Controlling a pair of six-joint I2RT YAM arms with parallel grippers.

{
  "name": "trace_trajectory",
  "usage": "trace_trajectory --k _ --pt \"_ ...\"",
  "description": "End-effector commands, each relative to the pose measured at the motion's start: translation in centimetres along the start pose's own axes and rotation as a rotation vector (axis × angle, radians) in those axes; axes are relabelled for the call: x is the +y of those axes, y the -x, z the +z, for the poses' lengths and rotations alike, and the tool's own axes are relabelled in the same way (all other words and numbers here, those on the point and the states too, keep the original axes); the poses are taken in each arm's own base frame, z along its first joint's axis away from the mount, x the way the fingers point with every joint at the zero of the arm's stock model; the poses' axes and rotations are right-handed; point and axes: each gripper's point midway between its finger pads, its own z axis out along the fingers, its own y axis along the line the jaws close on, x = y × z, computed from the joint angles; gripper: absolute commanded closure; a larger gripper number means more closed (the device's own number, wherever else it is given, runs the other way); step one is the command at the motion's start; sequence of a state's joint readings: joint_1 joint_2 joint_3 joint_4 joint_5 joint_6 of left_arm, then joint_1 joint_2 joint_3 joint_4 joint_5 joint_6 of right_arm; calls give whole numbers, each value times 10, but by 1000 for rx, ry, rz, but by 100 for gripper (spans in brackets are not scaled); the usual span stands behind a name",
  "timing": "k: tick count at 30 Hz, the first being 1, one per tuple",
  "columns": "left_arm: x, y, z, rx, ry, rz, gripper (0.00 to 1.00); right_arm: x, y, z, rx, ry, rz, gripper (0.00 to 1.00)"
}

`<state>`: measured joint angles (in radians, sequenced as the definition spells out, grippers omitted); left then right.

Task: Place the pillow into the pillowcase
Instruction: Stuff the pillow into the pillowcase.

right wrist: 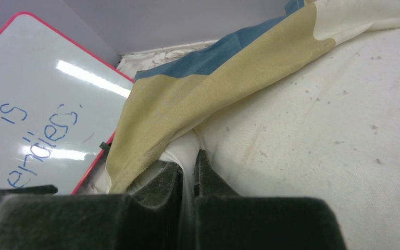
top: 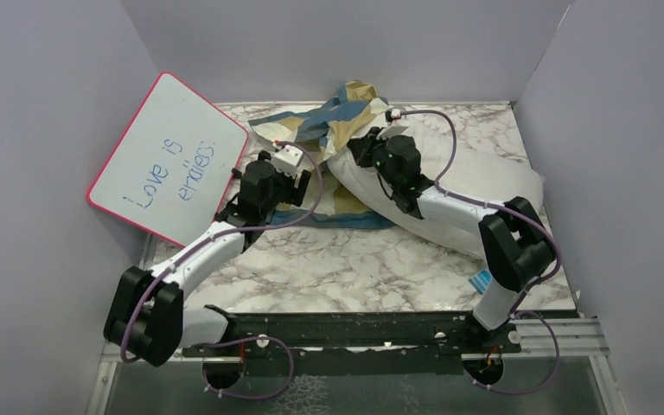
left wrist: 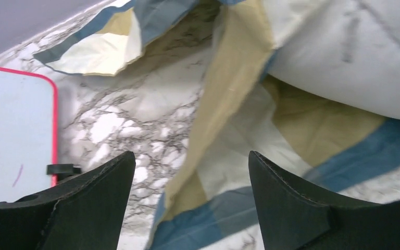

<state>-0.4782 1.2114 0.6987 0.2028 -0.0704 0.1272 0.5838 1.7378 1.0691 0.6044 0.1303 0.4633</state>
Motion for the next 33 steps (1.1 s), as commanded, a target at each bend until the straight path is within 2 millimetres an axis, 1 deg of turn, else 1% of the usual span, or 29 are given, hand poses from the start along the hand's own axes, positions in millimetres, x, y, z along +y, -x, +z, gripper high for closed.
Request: trace_trajectory --k 1,4,7,9,11,12,13,15,16,18,19,21,22,24,25,28,30,33 --pt "12 -1 25 11 -48 86 19 20 52 -9 -151 67 46 99" --pt "-4 -2 39 -1 -164 140 18 20 55 -12 -155 64 30 99" --pt "-25 -6 47 -9 -297 165 17 21 57 -13 -159 67 23 99" --pt "-31 -12 53 -3 -330 173 17 22 59 -14 -161 73 23 99" --pt "-29 -19 60 22 -324 177 21 21 58 -14 -160 71 31 99" --pt "-29 -21 63 31 -325 182 27 21 56 -14 -158 69 37 99" --pt "-29 -23 65 41 -327 182 36 21 56 -14 -158 70 43 99" --pt "-31 -21 63 52 -331 148 57 21 55 -15 -161 73 53 99" --pt "-32 -17 59 45 -335 126 67 20 55 -14 -163 70 56 99" --pt "-40 -1 47 -8 -352 46 95 19 57 -13 -180 66 52 99" --pt "-47 8 38 -44 -372 5 100 17 59 -11 -191 57 47 99" --pt "-53 17 22 -71 -347 -98 100 11 64 -8 -218 20 45 99" --pt "-59 19 14 -72 -352 -140 100 8 68 -7 -235 1 48 99" --pt "-82 20 -4 -83 -400 -182 100 5 74 -4 -265 -20 57 99" --pt "-96 13 -12 -76 -423 -195 100 6 77 -3 -284 -16 63 99" --pt "-128 2 -31 -73 -465 -267 100 9 89 -4 -352 7 101 99" --pt "-143 -6 -39 -74 -455 -282 100 9 93 -3 -377 1 131 99" --pt "-157 -28 -42 -42 -415 -291 100 6 97 -3 -405 -7 188 99"
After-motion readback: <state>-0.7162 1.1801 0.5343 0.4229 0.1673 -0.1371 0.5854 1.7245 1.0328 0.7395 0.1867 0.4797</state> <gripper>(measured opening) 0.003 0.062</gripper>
